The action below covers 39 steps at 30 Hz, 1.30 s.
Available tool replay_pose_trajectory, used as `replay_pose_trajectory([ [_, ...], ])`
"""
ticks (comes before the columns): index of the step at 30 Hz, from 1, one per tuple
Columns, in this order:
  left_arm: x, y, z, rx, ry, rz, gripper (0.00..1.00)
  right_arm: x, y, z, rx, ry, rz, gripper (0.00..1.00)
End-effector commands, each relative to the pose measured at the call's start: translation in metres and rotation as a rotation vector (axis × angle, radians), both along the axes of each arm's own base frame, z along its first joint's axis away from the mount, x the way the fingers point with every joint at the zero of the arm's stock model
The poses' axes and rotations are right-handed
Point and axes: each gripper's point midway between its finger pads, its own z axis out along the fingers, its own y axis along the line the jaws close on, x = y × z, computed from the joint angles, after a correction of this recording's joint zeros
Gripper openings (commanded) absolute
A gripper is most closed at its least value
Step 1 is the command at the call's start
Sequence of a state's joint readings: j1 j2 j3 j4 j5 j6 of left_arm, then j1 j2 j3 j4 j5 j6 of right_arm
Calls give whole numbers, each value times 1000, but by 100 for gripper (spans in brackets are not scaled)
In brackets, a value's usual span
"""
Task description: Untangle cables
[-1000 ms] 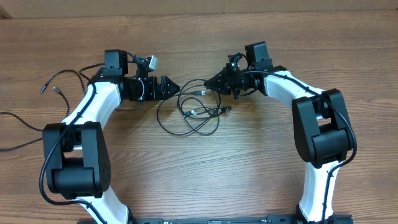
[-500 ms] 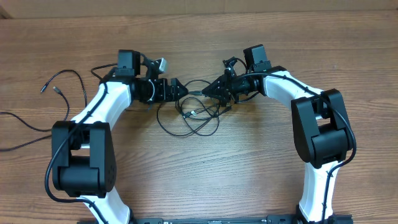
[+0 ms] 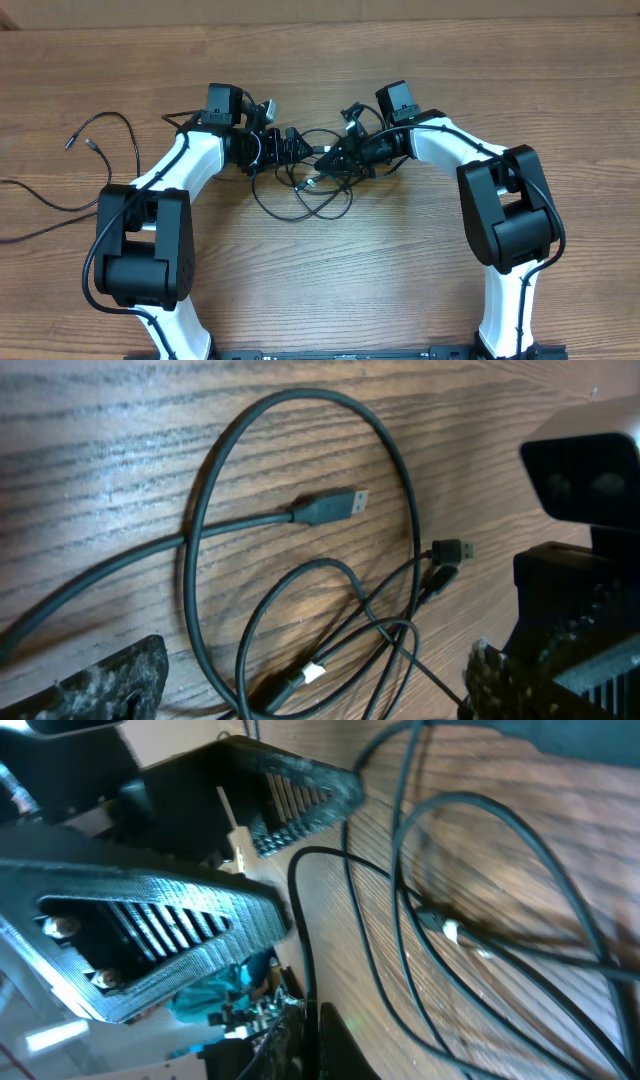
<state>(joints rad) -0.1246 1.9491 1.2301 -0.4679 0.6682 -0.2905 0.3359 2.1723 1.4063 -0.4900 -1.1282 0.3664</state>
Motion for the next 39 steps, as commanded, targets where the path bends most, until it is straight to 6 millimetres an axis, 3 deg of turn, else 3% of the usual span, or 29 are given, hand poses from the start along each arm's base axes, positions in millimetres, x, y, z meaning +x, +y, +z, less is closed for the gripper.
replay_pose_trajectory([
  [1,1,-9,8,-74,28,2,96,2,4,0,-16,-57,14,4],
  [9,9,16,5,-59,32,65,96,6,3,-8,-60,-80,-2,4],
  [12,9,23,5,-59,44,81,89,5,3,-13,-94,-81,-6,4],
  [17,9,24,4,-56,47,85,85,-9,14,-17,-119,-64,28,4],
  [22,11,29,1,-25,43,99,85,-27,26,-20,-135,-38,72,18],
  [27,11,31,0,-18,44,104,85,-37,27,-22,-143,-41,108,19],
  [33,11,31,0,-17,44,104,85,-33,25,-21,-137,-53,102,14],
  [39,12,36,-3,4,43,118,86,-20,8,-21,-143,-12,42,4],
])
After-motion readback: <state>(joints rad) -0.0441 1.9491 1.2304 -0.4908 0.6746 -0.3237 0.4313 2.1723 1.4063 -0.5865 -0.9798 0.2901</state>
